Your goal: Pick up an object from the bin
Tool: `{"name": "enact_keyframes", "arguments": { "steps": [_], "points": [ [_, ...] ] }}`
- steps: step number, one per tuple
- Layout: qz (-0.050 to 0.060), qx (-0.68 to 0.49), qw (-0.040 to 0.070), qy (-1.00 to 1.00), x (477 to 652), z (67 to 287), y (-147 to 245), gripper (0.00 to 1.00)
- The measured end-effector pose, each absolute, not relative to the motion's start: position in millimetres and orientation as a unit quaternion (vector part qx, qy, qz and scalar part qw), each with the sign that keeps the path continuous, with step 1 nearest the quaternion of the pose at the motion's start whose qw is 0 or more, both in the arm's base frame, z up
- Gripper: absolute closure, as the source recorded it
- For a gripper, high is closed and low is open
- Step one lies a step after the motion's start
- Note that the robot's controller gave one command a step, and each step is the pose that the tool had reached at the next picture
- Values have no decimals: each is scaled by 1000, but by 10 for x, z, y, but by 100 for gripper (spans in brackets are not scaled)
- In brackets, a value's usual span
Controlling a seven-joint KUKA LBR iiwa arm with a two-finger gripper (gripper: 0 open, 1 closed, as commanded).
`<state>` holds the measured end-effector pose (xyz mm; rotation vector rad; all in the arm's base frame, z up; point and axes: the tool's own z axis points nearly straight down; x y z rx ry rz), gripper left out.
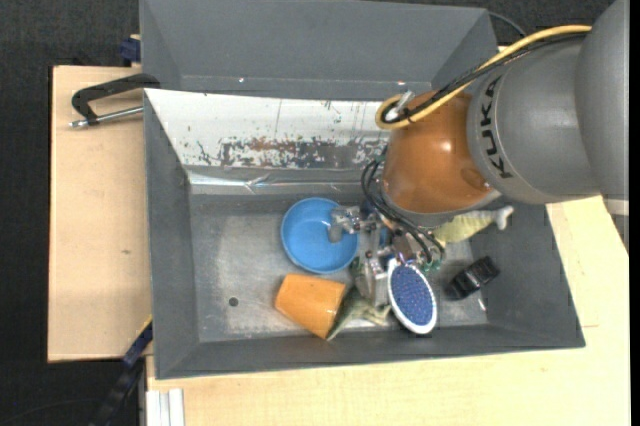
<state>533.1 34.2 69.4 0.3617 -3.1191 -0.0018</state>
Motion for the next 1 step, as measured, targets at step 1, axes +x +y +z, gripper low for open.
{"name": "enact_keyframes", "arguments": {
  "steps": [1],
  "points": [
    [-1,115,-2,-993,5342,710,346,100]
  ]
}}
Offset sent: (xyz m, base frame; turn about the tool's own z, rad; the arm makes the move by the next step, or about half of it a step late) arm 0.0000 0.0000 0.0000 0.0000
